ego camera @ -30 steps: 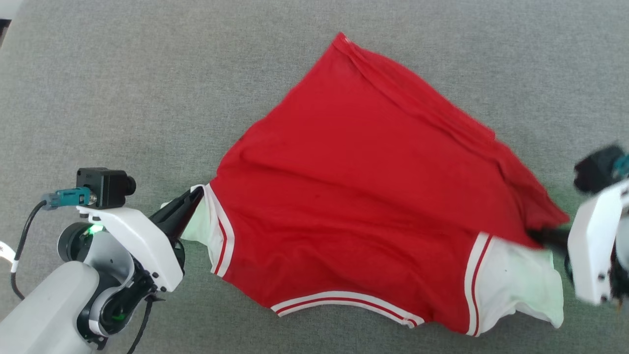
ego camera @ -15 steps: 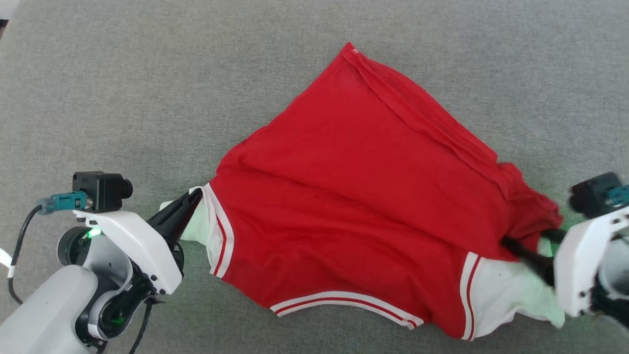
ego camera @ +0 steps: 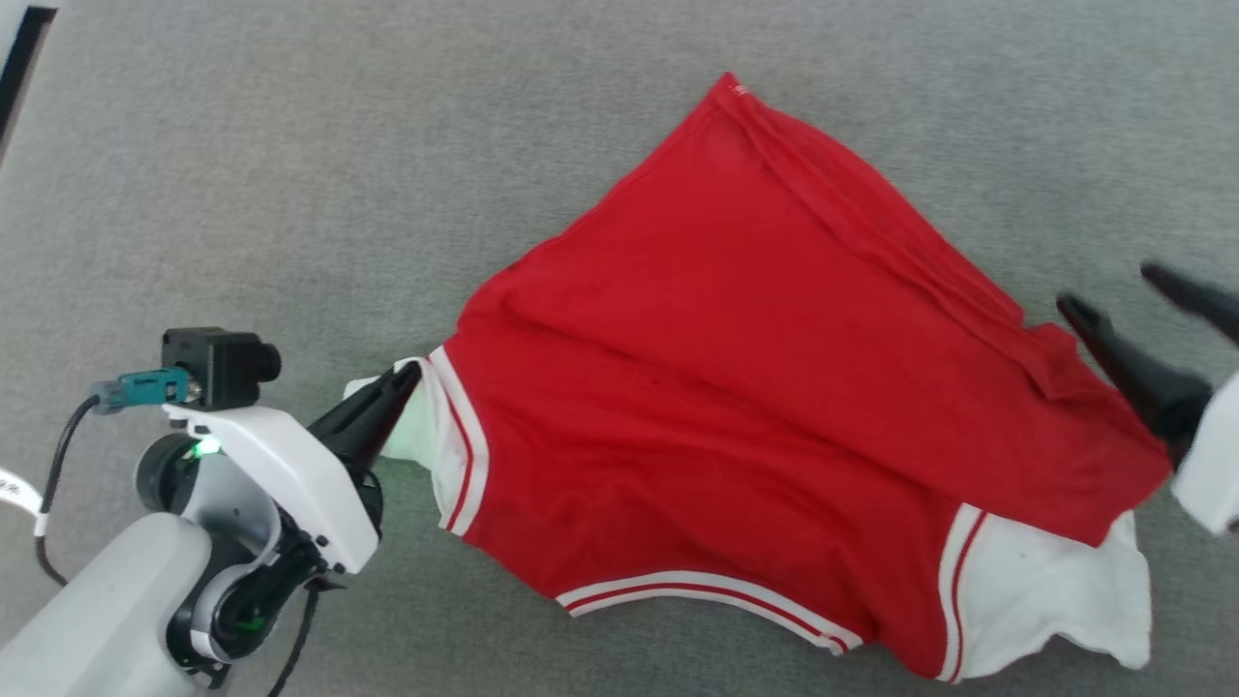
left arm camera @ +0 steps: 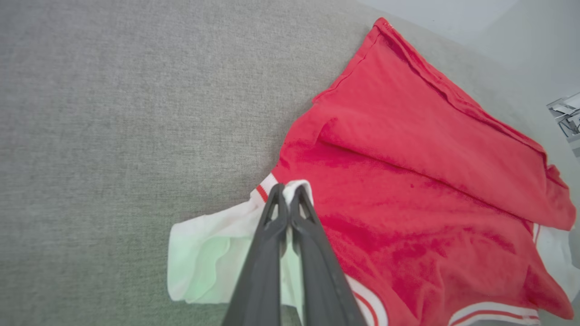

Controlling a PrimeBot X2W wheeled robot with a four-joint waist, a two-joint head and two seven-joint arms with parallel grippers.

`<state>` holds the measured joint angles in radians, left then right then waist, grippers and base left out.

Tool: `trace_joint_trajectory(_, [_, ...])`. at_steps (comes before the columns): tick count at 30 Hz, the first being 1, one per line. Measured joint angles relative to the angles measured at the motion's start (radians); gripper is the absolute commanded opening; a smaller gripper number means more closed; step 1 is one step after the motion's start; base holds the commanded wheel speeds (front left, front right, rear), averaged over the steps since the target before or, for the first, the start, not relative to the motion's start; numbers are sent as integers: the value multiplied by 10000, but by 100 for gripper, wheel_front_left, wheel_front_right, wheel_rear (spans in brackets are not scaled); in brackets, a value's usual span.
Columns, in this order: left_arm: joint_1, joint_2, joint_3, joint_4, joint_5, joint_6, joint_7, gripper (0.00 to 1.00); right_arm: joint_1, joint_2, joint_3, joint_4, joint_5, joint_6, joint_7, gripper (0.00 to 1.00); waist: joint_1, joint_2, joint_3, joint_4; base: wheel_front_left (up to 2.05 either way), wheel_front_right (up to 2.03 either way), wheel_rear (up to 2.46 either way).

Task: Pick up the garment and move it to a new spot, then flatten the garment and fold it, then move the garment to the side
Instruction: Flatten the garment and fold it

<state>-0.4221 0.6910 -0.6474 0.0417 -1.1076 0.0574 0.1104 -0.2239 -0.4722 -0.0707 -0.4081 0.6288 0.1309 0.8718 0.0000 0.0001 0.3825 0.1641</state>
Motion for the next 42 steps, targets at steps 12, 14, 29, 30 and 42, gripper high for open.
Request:
trace_joint_trajectory(12, [-965,-1014,-660,464,372,-591,211,0,-4333,-489,2754,3501,-33,0,-1172,100,0,0,309,1329,0,0,0])
trace_joint_trajectory(14, [-1182,-1281,-832,637,439,-746,263,0,-4909,-585,3214,4305,33,0,-1348,100,0,0,356,1619,0,0,0])
trace_joint_trajectory(29, [-2120,-2675,-1599,1990,587,-1544,249,0,-7679,-1210,6552,9518,560,0,-1707,100,0,0,778,3627,0,0,0])
trace_joint_trajectory(30, [-2135,-2731,-1632,2063,587,-1561,211,0,-7816,-1233,6730,9745,688,0,-1680,100,0,0,810,3700,0,0,0])
trace_joint_trajectory(42, [-2522,-2832,-1724,2704,420,-1753,138,0,-8766,-1323,8132,10736,1870,4,-911,0,0,0,872,3689,0,0,0])
